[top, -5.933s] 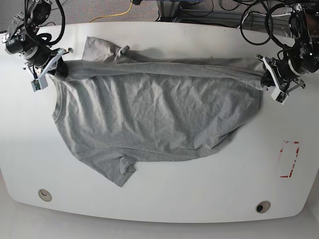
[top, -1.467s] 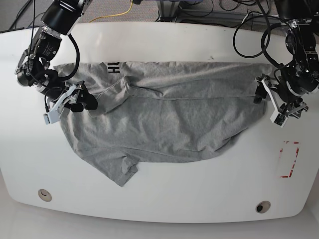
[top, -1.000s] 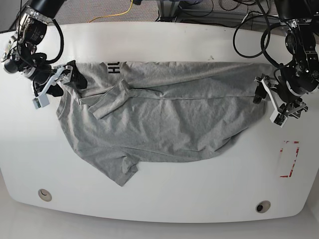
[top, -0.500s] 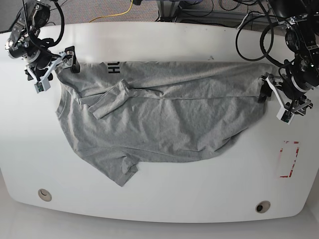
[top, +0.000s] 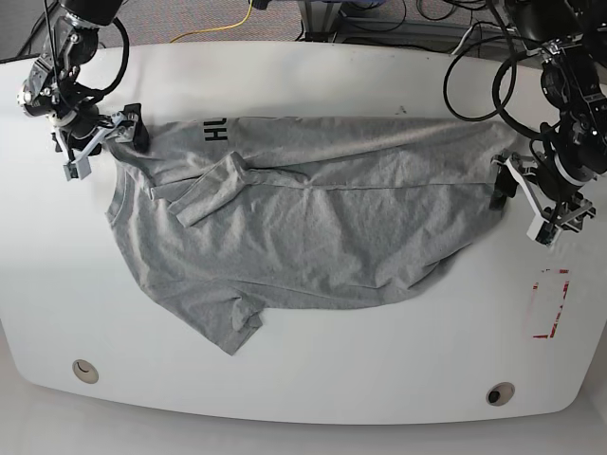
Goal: Layout the t-shirt on the table in an organized manner, then fold the t-shirt properly
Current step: 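Pull the shirt edge taut with the right gripper away from the left, then release with the left gripper and move it along the shirt side, then grasp the shirt side with the left gripper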
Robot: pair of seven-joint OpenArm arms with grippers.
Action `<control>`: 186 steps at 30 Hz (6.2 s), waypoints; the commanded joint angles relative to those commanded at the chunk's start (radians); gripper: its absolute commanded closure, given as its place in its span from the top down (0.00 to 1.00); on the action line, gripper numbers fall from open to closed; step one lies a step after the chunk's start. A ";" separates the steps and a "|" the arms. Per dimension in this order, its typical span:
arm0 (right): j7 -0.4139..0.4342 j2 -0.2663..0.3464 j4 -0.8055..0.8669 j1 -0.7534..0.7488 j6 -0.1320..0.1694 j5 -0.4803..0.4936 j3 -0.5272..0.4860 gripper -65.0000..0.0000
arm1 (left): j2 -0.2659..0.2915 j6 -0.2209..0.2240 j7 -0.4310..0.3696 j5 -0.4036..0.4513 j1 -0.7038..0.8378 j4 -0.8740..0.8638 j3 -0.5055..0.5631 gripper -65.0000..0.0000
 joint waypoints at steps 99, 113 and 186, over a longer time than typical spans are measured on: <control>-0.005 -0.023 0.170 -0.127 0.000 0.002 0.003 0.05 | 0.081 0.512 -0.287 0.002 -0.384 -0.720 0.431 0.00; -0.005 -0.023 0.170 -0.127 0.000 -0.006 0.002 0.05 | 0.014 0.487 -0.244 0.114 -0.387 -0.600 0.434 0.00; -0.025 -0.029 0.190 -0.112 0.000 -0.006 0.000 0.06 | 0.086 0.234 -0.410 0.397 -0.529 -1.036 0.078 0.61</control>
